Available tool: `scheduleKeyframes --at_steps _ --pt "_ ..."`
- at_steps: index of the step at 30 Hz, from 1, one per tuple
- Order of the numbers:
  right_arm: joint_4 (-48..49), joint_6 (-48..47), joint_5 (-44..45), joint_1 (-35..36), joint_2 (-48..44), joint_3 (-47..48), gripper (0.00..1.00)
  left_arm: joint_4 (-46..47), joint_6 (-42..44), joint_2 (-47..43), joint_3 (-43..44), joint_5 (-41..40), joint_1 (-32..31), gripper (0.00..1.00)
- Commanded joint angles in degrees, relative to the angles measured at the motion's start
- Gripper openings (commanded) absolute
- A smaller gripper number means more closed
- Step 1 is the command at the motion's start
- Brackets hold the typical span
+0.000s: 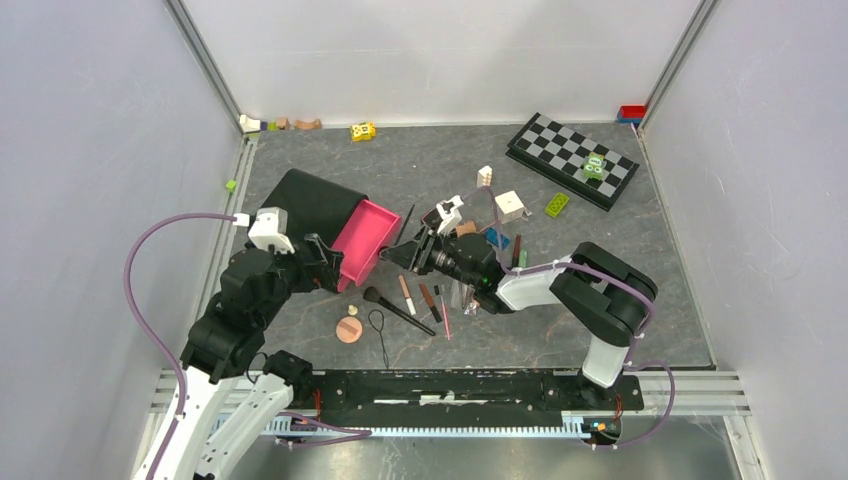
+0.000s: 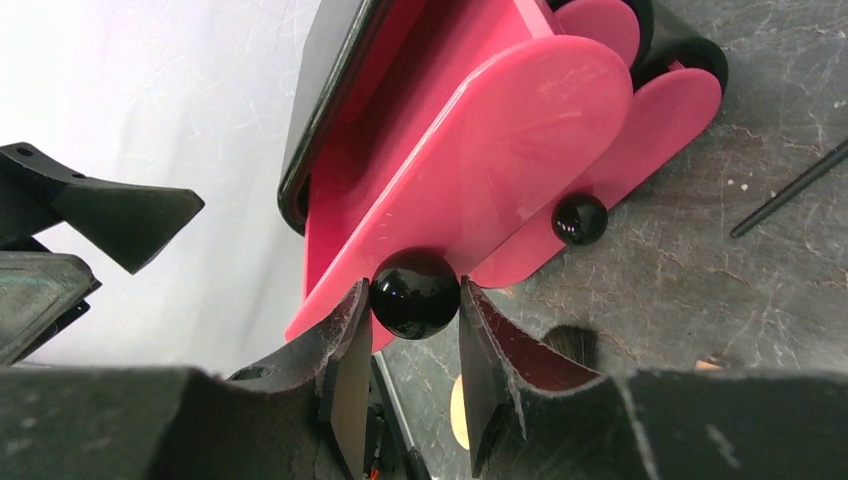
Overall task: Organize the makeup
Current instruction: Open the drawer in the storage box.
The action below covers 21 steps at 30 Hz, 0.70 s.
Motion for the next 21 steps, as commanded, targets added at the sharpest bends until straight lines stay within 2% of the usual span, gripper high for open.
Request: scheduleKeyframes --at_steps 1,14,21 --pt "3.34 -0.48 0.57 -0.13 -1.77 -2.49 0.30 2.05 -1.99 0.19 0.22 -0.95 0.26 1.00" --pt "4.70 0.07 1.37 -0.74 -2.41 -4.38 0.33 2.10 -1.97 0.25 0.22 -1.03 0.31 1.00" --pt "1.61 -1.60 1.62 -1.33 -4.36 -4.82 0.54 2.05 -1.97 0.23 0.22 -0.95 0.26 1.00"
